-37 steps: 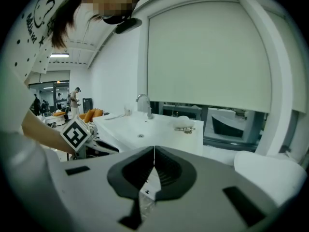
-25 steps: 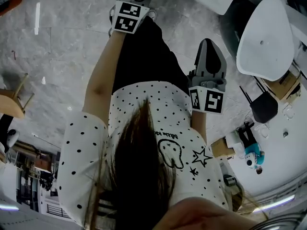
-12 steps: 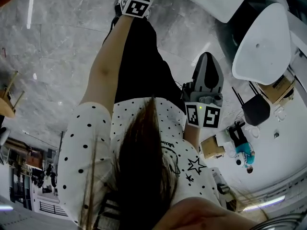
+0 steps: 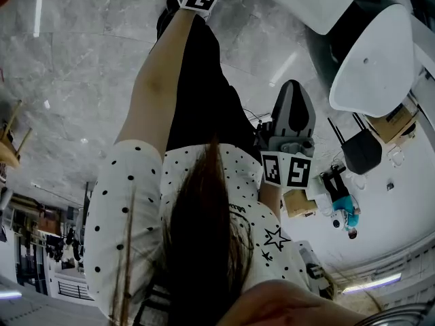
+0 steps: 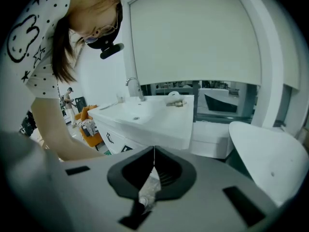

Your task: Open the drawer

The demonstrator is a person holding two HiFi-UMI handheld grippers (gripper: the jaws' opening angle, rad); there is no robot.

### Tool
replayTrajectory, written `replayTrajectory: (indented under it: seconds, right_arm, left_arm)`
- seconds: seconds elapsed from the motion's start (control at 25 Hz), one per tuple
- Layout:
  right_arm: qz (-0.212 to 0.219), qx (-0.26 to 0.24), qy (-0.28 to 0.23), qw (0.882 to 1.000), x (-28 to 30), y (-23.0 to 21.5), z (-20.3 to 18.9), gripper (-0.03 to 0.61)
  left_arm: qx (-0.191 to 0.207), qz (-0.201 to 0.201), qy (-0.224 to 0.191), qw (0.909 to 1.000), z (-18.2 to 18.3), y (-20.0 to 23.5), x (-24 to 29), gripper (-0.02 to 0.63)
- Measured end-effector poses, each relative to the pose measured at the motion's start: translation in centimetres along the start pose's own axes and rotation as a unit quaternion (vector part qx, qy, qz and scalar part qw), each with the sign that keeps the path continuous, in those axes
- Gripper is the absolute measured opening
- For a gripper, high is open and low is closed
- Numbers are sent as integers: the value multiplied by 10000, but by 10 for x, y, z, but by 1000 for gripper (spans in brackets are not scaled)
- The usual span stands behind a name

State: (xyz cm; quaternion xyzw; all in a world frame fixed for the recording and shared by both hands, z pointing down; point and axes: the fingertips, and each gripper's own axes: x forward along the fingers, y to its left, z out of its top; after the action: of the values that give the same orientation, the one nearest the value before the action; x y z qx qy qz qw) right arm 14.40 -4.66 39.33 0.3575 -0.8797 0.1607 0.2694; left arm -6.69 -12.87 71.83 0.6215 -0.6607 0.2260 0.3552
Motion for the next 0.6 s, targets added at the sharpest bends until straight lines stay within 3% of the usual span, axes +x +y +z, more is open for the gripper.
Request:
replayTrajectory:
  seconds: [0.6]
  right_arm:
    - [-247, 240, 127, 9993, 10, 10, -3, 14]
  left_arm:
    - [14, -75, 199, 9998, -4, 8, 17, 143]
